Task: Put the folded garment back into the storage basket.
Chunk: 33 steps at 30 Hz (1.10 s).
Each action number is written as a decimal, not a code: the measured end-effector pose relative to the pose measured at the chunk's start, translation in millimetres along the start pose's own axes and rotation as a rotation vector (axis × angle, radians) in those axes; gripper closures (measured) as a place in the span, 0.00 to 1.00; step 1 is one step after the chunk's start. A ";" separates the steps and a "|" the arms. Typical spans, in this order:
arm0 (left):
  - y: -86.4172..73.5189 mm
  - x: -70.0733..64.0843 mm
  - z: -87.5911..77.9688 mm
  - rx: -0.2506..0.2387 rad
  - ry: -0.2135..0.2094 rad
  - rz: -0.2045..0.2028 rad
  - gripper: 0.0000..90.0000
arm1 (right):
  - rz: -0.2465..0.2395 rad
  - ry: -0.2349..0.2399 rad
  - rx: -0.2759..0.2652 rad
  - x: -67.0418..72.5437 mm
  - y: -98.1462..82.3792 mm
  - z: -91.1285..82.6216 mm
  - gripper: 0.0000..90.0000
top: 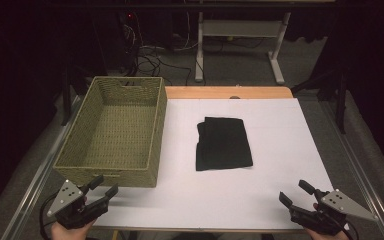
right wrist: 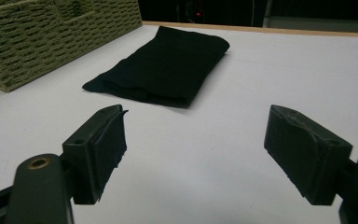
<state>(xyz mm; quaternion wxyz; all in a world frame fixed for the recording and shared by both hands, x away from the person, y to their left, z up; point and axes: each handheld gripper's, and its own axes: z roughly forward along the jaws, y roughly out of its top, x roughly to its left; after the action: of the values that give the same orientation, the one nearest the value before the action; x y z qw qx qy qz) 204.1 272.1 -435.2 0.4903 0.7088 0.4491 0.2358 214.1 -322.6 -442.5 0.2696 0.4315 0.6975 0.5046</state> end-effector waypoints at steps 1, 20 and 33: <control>0.9 -0.4 -0.1 -0.001 0.000 0.003 0.42 | 0.004 0.000 0.000 -0.3 -0.1 -0.2 0.24; 17.2 -6.9 -1.1 -0.039 -0.039 0.008 0.42 | 0.004 0.005 0.003 -0.5 -0.1 1.0 0.24; 29.2 -11.5 5.2 -0.040 -0.082 0.014 0.42 | 0.005 0.008 0.001 -0.3 0.0 1.1 0.24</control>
<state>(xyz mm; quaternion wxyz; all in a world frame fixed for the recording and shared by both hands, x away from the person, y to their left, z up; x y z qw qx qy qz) 214.5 256.2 -409.6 0.5208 0.7109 0.4189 0.2190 215.2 -322.3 -442.9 0.2652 0.4313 0.6979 0.5065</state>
